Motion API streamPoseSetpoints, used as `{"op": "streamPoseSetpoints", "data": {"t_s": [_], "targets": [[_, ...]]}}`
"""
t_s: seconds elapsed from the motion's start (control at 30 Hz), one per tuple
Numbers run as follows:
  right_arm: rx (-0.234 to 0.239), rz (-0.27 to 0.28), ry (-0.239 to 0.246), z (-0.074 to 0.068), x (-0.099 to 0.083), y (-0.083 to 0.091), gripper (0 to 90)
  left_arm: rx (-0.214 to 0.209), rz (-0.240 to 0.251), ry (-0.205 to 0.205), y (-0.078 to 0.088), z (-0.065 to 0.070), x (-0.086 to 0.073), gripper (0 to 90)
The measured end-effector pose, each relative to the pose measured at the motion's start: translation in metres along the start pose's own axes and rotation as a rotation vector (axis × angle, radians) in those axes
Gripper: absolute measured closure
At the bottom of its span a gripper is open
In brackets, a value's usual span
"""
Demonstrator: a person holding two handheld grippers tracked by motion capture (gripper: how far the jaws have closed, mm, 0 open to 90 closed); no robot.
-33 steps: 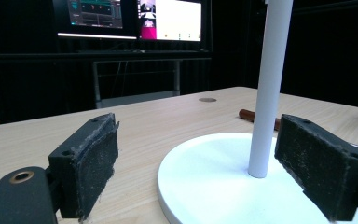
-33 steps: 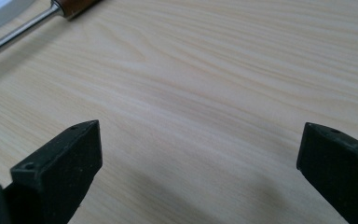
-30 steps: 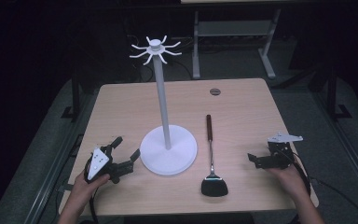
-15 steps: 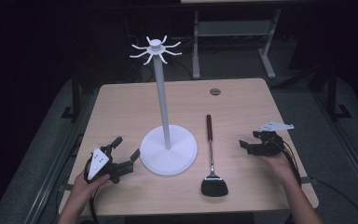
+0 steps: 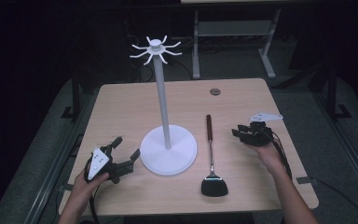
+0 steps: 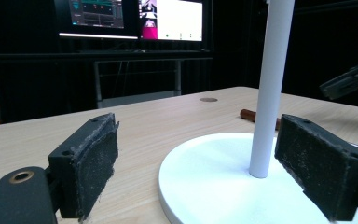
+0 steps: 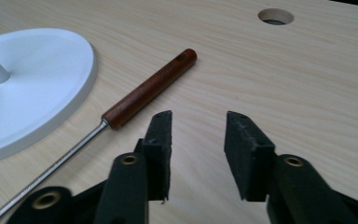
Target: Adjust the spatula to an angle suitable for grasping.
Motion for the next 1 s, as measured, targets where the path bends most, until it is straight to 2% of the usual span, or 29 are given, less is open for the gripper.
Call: {"op": "streamPoseSetpoints", "data": {"t_s": [0.03,0.07,0.13,0.4,0.47,0.57,0.67,1.0], "targets": [[0.003,-0.006,0.005,-0.001,0.004,-0.004,68.4,0.0,0.0,0.002,0.0,0.0,0.0,12.6],[0.003,-0.006,0.005,-0.001,0.004,-0.004,68.4,0.0,0.001,0.002,0.0,0.0,0.0,12.6],[0.014,-0.009,0.003,-0.003,0.01,-0.011,74.8,-0.001,0.001,0.001,0.0,0.0,0.0,12.6],[0.049,-0.004,0.0,-0.007,0.025,-0.028,88.7,0.0,0.001,0.002,0.0,0.0,0.0,12.6],[0.051,0.012,0.003,-0.008,0.028,-0.031,89.4,0.0,0.001,0.002,0.0,0.0,0.0,12.6],[0.055,-0.007,0.013,-0.009,0.031,-0.037,89.4,-0.001,0.001,0.002,0.0,0.0,0.0,12.6],[0.055,-0.002,0.018,-0.011,0.034,-0.042,89.4,-0.001,0.002,0.001,0.0,0.0,0.0,12.6],[0.074,-0.029,0.043,-0.016,0.031,-0.06,89.4,-0.007,0.002,-0.001,0.0,0.0,0.0,12.6]]}}
Point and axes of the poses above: each handheld gripper's, and its own axes: y roughly backward along the jaws, x roughly out of its top, z roughly to its right, the point moved 4 cm from there along -y, roughly forward along the jaws, and after that the axes turned 9 degrees about -z, right-handed, at the moved point
